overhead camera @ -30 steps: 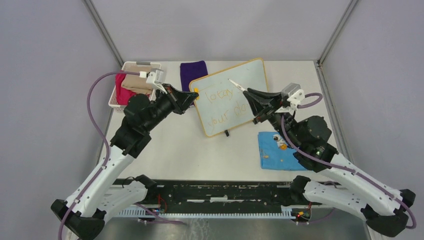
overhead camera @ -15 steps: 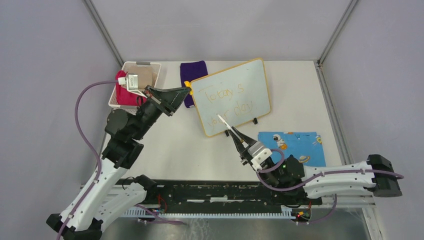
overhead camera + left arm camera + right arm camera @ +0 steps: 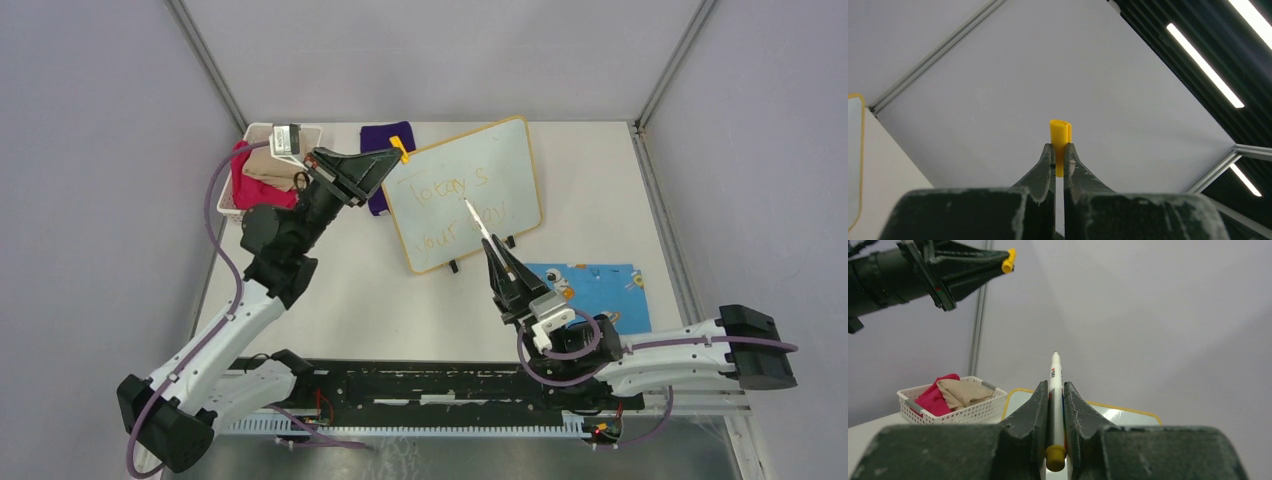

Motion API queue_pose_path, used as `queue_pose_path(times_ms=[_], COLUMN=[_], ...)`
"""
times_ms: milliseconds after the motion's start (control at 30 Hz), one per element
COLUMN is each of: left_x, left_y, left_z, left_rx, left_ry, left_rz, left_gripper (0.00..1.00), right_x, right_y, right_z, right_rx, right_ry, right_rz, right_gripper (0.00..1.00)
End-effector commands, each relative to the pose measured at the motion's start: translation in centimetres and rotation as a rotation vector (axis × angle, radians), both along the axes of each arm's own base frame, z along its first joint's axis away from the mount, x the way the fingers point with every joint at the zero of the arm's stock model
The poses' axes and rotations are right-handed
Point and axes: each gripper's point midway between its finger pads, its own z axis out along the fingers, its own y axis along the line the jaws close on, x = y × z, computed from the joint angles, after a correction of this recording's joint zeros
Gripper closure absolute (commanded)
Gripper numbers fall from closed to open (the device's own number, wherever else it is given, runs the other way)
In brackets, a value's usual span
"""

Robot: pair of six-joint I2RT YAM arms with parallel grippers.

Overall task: Write a sentence on the whiteboard
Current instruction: Close the whiteboard marker at the center of the board.

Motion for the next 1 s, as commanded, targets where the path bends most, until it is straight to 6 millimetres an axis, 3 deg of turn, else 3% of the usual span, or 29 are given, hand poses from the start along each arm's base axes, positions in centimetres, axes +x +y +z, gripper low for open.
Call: queue_pose_path(times_ms=[0, 200, 433, 600, 700, 867, 967], left_x=[-1.7, -1.7, -2.1, -2.4, -2.3, -2.5, -2.4], left_y=[0.3, 0.5, 1.2, 1.3, 1.1, 0.8, 0.7], left_z=[2.9, 3.2, 6.9, 8.3, 8.0, 7.4, 6.8], left_rx=[-0.178, -0.193, -0.130, -0.138, -0.146, -0.160, -0.155], left_ry=[-0.015, -0.008, -0.081, -0.114, -0.106, -0.098, -0.085], left_rz=[-0.125, -0.117, -0.026, -0.031, -0.046, -0.080, -0.084], left_gripper=[0.98, 0.98, 0.98, 0.98, 0.98, 0.98, 0.98], right_x=[-1.5, -3.5, -3.8, -3.9, -3.6, -0.9, -0.7], right_y=[-1.1, 1.4, 3.1, 4.3, 4.6, 4.1, 3.8], right_z=[4.7, 7.5, 10.4, 11.1, 11.4, 10.8, 10.4], right_rx=[0.157, 0.151, 0.133, 0.122, 0.138, 0.215, 0.237], right_ry=[-0.107, -0.191, -0.246, -0.257, -0.240, -0.149, -0.134], right_rz=[0.046, 0.128, 0.078, 0.072, 0.086, 0.147, 0.188], right_gripper=[1.00, 1.00, 1.00, 1.00, 1.00, 1.00, 1.00])
